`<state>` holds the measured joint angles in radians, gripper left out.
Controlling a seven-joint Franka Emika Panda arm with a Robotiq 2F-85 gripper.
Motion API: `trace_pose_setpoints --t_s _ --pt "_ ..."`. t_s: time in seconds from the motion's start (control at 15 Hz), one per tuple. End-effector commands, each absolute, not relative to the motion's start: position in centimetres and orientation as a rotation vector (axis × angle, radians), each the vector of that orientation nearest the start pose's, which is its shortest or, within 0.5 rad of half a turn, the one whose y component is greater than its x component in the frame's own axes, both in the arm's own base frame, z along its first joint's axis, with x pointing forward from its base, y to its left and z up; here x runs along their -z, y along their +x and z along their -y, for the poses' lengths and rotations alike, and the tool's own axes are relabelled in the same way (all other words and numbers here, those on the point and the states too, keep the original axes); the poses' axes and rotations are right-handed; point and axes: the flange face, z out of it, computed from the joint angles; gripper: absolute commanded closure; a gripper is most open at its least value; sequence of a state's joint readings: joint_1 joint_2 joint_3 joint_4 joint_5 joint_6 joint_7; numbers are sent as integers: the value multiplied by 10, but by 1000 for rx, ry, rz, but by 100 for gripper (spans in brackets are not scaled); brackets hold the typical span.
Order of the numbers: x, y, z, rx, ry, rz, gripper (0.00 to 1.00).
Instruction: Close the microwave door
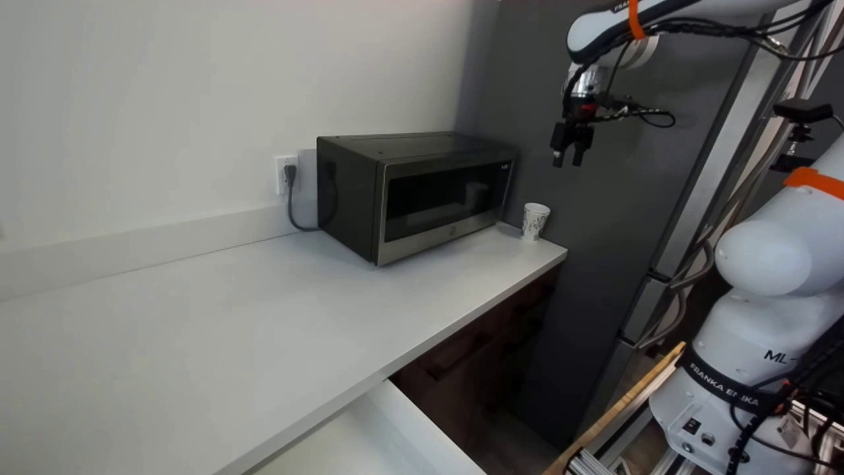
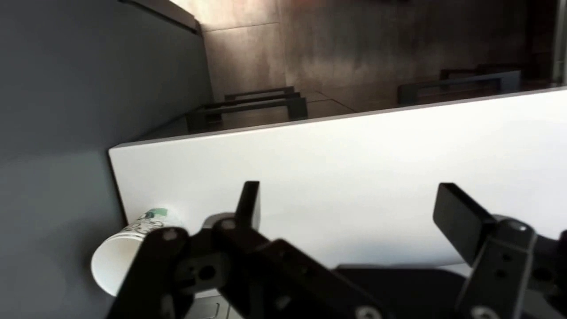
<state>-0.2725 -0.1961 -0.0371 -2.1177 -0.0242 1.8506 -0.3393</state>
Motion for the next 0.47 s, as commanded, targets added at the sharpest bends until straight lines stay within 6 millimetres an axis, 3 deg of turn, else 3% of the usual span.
trace_pose_setpoints --t_s 0.0,0.07,0.2,0.4 --pt "-532 466 114 -49 -3011 5 0" --pt "-519 467 129 -75 -3065 44 0" --pt "-528 468 121 -49 -3066 56 0" --pt "-522 468 129 -67 -3059 35 0"
